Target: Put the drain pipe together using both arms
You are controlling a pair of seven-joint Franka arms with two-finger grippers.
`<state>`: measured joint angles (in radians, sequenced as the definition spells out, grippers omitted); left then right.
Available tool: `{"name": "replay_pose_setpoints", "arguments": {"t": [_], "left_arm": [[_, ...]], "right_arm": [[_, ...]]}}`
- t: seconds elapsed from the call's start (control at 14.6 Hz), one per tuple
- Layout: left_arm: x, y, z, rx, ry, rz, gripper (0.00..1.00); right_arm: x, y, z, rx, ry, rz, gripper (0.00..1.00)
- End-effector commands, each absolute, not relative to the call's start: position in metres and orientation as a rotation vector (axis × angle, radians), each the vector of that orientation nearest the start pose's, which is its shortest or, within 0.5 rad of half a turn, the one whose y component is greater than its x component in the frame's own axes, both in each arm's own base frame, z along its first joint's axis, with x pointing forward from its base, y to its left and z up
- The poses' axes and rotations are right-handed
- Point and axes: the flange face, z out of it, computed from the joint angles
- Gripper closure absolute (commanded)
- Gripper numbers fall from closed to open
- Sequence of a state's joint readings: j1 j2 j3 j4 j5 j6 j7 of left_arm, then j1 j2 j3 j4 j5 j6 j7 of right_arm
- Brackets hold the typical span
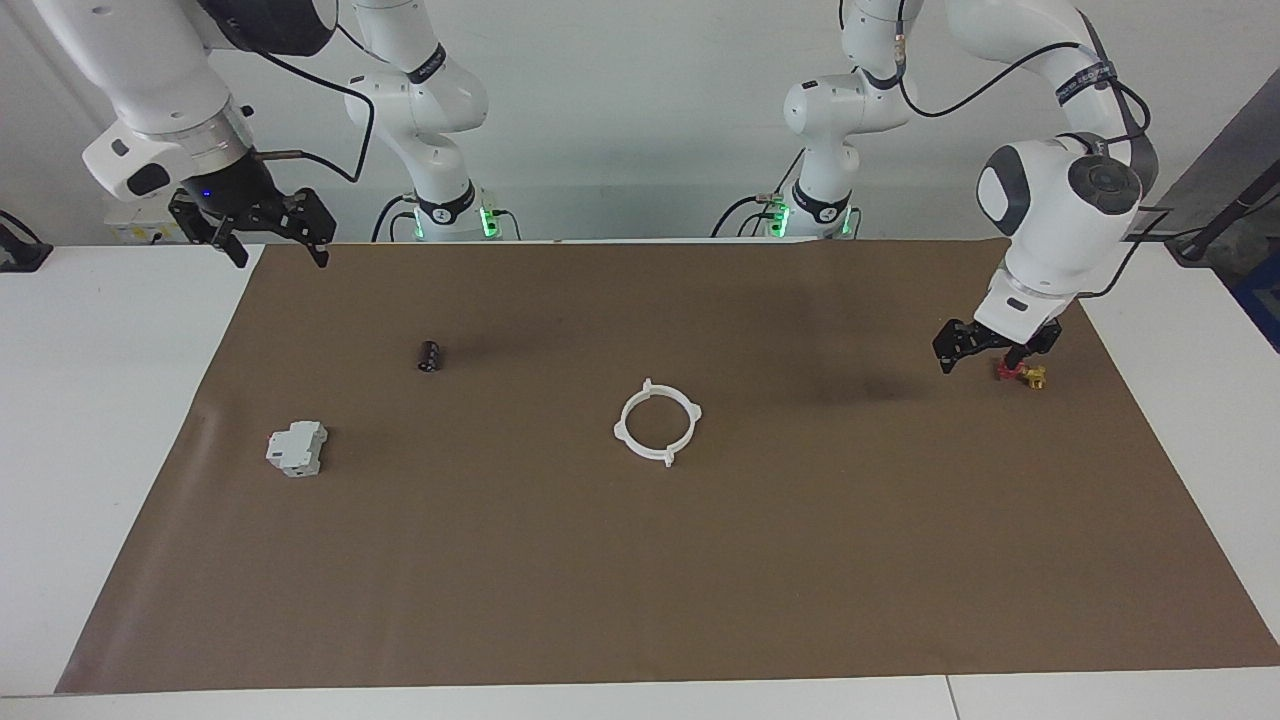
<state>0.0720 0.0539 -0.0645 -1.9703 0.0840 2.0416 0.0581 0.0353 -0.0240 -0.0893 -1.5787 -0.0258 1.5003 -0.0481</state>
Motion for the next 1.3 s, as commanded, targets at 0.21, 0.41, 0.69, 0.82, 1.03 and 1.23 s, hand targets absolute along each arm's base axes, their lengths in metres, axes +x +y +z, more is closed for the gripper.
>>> {"name": "replay_pose_setpoints", "arguments": {"t": [0.21,0.41,0.69,0.82,1.03,1.23], "left_arm": [[0.574,-0.005,0.518,-3.132,0.108,0.010,0.00],[0.558,-0.008,0.547,-3.127,0.114,-0.016,0.00],[0.554,-0.024,0.549,-3.124,0.159,-0.028,0.00],[0.553,-0.019,0.555,-3.122,0.159,-0.050,0.00],[0.551,-0.014,0.554,-3.124,0.149,-0.043,0.00],[0.554,-0.015,0.561,-3.122,0.140,-0.083,0.00]], "right_arm": [[0.539,-0.033,0.627,-3.176,-0.020,0.064,0.00],[0.539,-0.033,0.627,-3.176,-0.020,0.064,0.00],[0.539,-0.033,0.627,-3.174,-0.020,0.064,0.00],[0.539,-0.033,0.627,-3.176,-0.020,0.064,0.00],[0.539,-0.033,0.627,-3.174,-0.020,0.064,0.00],[0.539,-0.033,0.627,-3.176,-0.020,0.064,0.00]]}}
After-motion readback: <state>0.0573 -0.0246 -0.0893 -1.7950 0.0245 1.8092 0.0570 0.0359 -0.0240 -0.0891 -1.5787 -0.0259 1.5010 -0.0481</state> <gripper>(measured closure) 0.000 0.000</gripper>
